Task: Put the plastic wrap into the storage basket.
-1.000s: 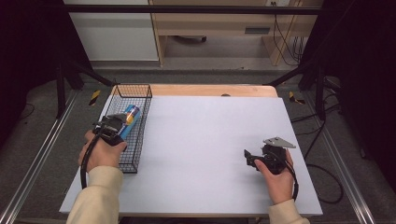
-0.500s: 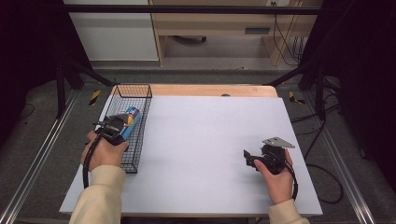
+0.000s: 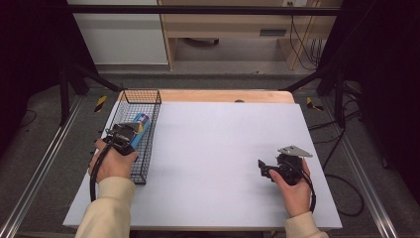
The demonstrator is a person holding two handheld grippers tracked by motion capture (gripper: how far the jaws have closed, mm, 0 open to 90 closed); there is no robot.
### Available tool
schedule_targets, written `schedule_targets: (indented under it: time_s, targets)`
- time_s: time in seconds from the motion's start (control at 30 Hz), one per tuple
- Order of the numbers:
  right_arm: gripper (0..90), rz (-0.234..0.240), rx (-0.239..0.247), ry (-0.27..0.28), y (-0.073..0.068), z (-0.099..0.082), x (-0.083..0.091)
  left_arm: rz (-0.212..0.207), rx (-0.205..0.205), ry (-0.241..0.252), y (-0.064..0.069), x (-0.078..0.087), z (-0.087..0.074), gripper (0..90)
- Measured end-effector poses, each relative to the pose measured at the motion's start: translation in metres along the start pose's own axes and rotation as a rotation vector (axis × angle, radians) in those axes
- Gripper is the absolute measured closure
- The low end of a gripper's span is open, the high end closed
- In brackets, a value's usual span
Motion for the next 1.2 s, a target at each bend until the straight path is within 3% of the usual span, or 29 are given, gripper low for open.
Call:
schedule_targets:
  time_s: [0.17,0.37,0.67,0.93,1.03,1.07,1.2]
  targets:
    - [8.5,0.002,0.0,-0.003,-0.001,0.0,0.0,0.006,-0.007,0.017,0.001,0.002,0.002,28.0]
    - [8.4,0.001,0.007,-0.004,-0.001,0.0,0.0,0.019,0.001,0.088,0.002,0.01,0.003,17.0]
    - [8.2,-0.006,0.011,0.001,-0.001,0.001,0.002,0.032,-0.014,0.334,0.009,0.059,0.011,8.8]
    - [6.1,-0.011,0.022,0.021,0.0,0.005,0.005,-0.096,-0.071,0.547,0.044,0.094,0.019,6.9]
    - [5.3,-0.016,0.04,0.033,0.0,0.006,0.007,-0.161,-0.129,0.612,0.061,0.099,0.023,6.2]
    - [5.2,-0.014,0.043,0.037,-0.001,0.007,0.008,-0.185,-0.125,0.614,0.066,0.099,0.023,6.1]
    - [4.3,-0.017,0.055,0.046,-0.004,0.007,0.01,-0.27,-0.193,0.666,0.087,0.102,0.029,5.1]
Point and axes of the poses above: each handheld gripper's, and its own axes: x roughly backward along the jaws, z roughly out of its top, y roughly to its right, the point moved 6 cm from there along -x, roughly forward along the jaws, and after that the axes turned 8 degrees about y, right-handed, at the moved point
